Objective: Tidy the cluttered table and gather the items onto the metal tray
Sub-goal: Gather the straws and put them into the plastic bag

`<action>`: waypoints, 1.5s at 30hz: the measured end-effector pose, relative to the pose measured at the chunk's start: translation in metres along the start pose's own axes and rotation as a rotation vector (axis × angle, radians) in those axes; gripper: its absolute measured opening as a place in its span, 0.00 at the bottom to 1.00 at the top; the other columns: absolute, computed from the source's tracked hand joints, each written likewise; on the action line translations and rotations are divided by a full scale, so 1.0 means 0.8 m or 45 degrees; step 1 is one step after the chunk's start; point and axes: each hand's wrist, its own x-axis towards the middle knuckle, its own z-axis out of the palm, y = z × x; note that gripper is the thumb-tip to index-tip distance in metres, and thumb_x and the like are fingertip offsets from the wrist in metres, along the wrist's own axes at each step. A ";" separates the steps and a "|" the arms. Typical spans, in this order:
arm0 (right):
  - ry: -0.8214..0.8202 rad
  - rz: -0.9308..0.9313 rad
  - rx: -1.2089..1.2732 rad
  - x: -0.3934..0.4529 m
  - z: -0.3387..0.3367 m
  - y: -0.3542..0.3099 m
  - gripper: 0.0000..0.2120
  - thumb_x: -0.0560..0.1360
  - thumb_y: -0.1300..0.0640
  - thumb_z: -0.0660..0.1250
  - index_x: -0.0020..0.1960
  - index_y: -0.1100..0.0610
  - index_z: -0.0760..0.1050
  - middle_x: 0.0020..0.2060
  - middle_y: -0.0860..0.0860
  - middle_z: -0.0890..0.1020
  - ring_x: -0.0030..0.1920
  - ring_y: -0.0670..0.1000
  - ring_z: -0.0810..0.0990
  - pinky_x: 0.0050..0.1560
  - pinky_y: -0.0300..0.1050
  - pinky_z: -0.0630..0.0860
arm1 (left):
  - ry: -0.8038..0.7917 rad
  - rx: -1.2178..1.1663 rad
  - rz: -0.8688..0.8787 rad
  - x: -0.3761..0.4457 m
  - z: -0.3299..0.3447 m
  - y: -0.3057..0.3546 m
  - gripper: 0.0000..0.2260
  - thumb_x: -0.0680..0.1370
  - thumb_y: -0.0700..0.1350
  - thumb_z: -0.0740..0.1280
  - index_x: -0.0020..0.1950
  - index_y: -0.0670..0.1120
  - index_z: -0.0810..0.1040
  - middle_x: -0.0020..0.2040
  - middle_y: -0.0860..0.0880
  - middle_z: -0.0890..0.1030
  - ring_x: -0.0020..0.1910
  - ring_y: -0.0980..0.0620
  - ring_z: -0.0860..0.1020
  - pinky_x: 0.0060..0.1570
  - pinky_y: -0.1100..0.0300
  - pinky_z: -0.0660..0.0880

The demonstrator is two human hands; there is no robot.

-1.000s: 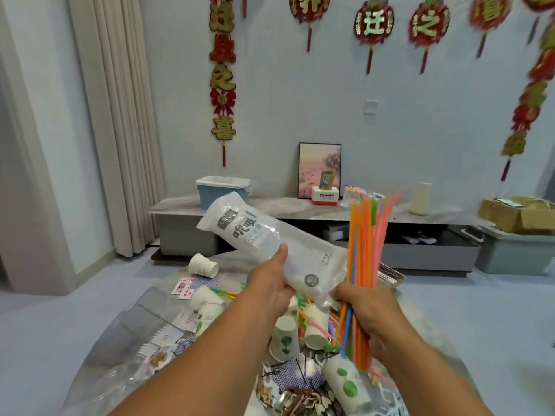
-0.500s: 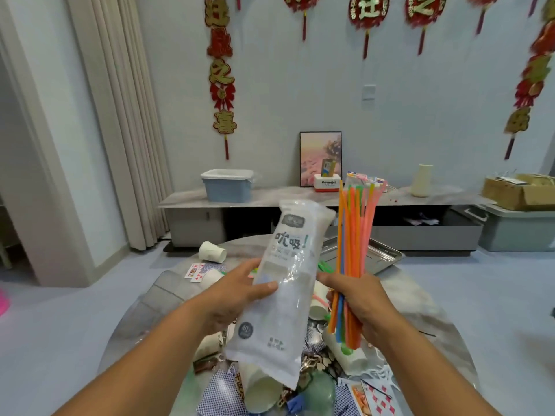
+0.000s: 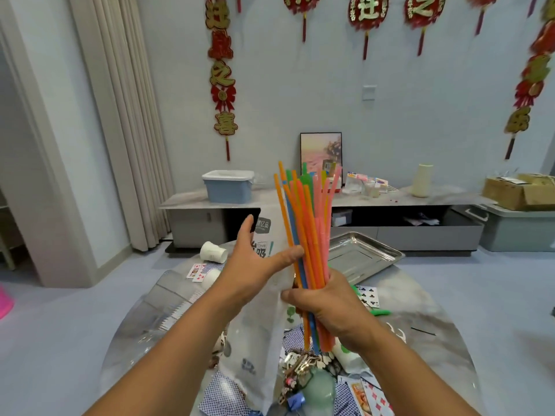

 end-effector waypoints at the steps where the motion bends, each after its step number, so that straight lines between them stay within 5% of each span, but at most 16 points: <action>1: -0.006 -0.002 0.014 -0.001 0.000 -0.003 0.10 0.70 0.61 0.77 0.38 0.46 0.81 0.31 0.48 0.80 0.34 0.49 0.81 0.38 0.41 0.80 | -0.012 0.015 0.012 0.000 -0.001 0.004 0.52 0.59 0.61 0.84 0.77 0.61 0.60 0.65 0.54 0.80 0.63 0.52 0.80 0.62 0.48 0.78; 5: -0.071 -0.030 0.124 -0.005 -0.006 -0.009 0.06 0.70 0.61 0.75 0.38 0.51 0.83 0.30 0.50 0.79 0.32 0.48 0.79 0.36 0.41 0.78 | -0.198 0.072 0.018 -0.011 -0.001 0.000 0.38 0.63 0.48 0.85 0.68 0.60 0.70 0.56 0.57 0.84 0.54 0.57 0.84 0.48 0.62 0.81; 8: -0.030 0.039 0.206 -0.006 -0.013 -0.007 0.03 0.70 0.61 0.74 0.43 0.59 0.83 0.31 0.56 0.77 0.31 0.51 0.78 0.37 0.47 0.79 | -0.139 0.057 -0.007 -0.018 -0.006 -0.007 0.31 0.66 0.44 0.83 0.64 0.57 0.74 0.51 0.58 0.85 0.49 0.57 0.85 0.41 0.66 0.80; 12: 0.189 0.056 0.366 0.004 -0.026 -0.013 0.01 0.72 0.61 0.76 0.43 0.58 0.86 0.28 0.55 0.76 0.30 0.52 0.76 0.37 0.49 0.78 | -0.081 0.357 0.072 -0.028 -0.032 -0.011 0.27 0.69 0.41 0.80 0.63 0.58 0.74 0.49 0.62 0.82 0.44 0.62 0.82 0.38 0.70 0.77; 15: 0.373 0.122 0.572 0.011 -0.041 -0.026 0.11 0.66 0.56 0.81 0.42 0.59 0.81 0.28 0.56 0.75 0.25 0.50 0.74 0.28 0.44 0.75 | -0.160 0.556 0.161 -0.039 -0.052 -0.011 0.32 0.70 0.39 0.78 0.64 0.66 0.72 0.51 0.63 0.80 0.47 0.61 0.81 0.40 0.68 0.78; 18: 0.323 0.182 0.587 0.011 -0.051 -0.035 0.25 0.60 0.48 0.81 0.49 0.64 0.85 0.41 0.58 0.85 0.27 0.46 0.77 0.30 0.43 0.78 | -0.209 0.681 0.184 -0.050 -0.059 -0.012 0.36 0.70 0.39 0.76 0.66 0.71 0.69 0.53 0.64 0.79 0.48 0.60 0.81 0.42 0.60 0.81; 25: 0.229 0.241 0.140 0.008 -0.035 -0.032 0.11 0.68 0.62 0.78 0.48 0.64 0.81 0.35 0.59 0.84 0.32 0.54 0.84 0.33 0.45 0.80 | -0.152 1.018 0.236 -0.053 -0.044 -0.002 0.40 0.66 0.47 0.78 0.67 0.75 0.63 0.54 0.68 0.76 0.49 0.62 0.78 0.45 0.54 0.81; 29: 0.161 0.164 0.064 0.010 -0.012 -0.026 0.07 0.67 0.67 0.72 0.44 0.65 0.80 0.33 0.59 0.80 0.34 0.56 0.82 0.35 0.49 0.80 | -0.143 1.066 0.335 -0.058 -0.016 0.006 0.56 0.56 0.64 0.79 0.75 0.75 0.47 0.68 0.66 0.71 0.62 0.59 0.74 0.57 0.54 0.75; 32: 0.099 0.130 0.041 0.012 0.003 -0.025 0.09 0.69 0.70 0.69 0.36 0.57 0.79 0.29 0.56 0.76 0.31 0.54 0.79 0.31 0.45 0.76 | -0.142 1.138 0.454 -0.056 0.001 0.005 0.60 0.56 0.67 0.75 0.77 0.72 0.38 0.72 0.60 0.67 0.65 0.55 0.70 0.55 0.56 0.69; 36: 0.100 0.090 0.101 0.018 -0.012 -0.029 0.04 0.70 0.65 0.76 0.41 0.59 0.83 0.29 0.53 0.83 0.30 0.50 0.83 0.30 0.40 0.78 | -0.036 1.097 0.425 -0.055 -0.008 0.001 0.55 0.62 0.54 0.77 0.78 0.69 0.43 0.69 0.60 0.73 0.61 0.51 0.74 0.51 0.56 0.71; 40: 0.164 0.152 0.125 0.021 -0.022 -0.028 0.10 0.69 0.56 0.81 0.43 0.59 0.83 0.31 0.53 0.82 0.31 0.49 0.81 0.32 0.42 0.78 | -0.022 1.045 0.313 -0.055 -0.021 0.007 0.43 0.65 0.53 0.71 0.74 0.72 0.54 0.63 0.61 0.78 0.57 0.51 0.78 0.53 0.50 0.77; 42: 0.268 0.191 0.349 0.024 -0.026 -0.035 0.07 0.71 0.57 0.78 0.38 0.59 0.84 0.32 0.54 0.82 0.28 0.47 0.79 0.30 0.42 0.77 | -0.073 1.036 0.229 -0.054 -0.027 0.008 0.43 0.64 0.54 0.72 0.74 0.72 0.54 0.64 0.61 0.77 0.57 0.53 0.78 0.56 0.50 0.77; 45: 0.322 0.170 0.940 0.033 -0.038 -0.056 0.16 0.76 0.60 0.70 0.30 0.57 0.82 0.31 0.52 0.81 0.26 0.46 0.78 0.29 0.39 0.77 | -0.196 1.002 0.123 -0.053 -0.032 0.008 0.45 0.63 0.56 0.76 0.74 0.71 0.55 0.64 0.62 0.76 0.60 0.55 0.77 0.60 0.51 0.77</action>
